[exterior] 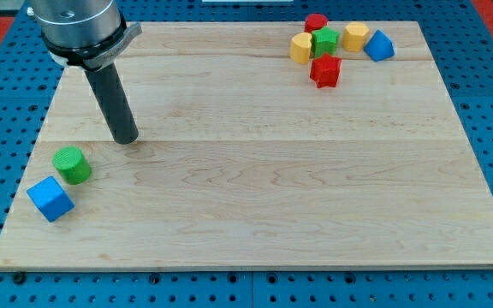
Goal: Push the red circle towards yellow heart
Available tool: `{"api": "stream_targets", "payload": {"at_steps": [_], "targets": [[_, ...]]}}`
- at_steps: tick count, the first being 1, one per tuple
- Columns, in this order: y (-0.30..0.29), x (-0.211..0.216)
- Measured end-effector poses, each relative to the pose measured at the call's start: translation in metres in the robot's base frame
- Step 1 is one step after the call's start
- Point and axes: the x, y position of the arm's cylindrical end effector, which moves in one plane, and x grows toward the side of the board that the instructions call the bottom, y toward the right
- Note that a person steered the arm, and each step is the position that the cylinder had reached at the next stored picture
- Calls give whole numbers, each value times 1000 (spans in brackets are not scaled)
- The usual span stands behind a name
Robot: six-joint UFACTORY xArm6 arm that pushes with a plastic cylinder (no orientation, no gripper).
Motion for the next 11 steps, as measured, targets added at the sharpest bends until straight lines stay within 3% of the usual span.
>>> {"api": "stream_targets", "payload": {"at_steps": [3, 5, 6, 8, 11], "targets": [[1, -8], [201, -7], [332, -21], [509, -135], [501, -152]]}}
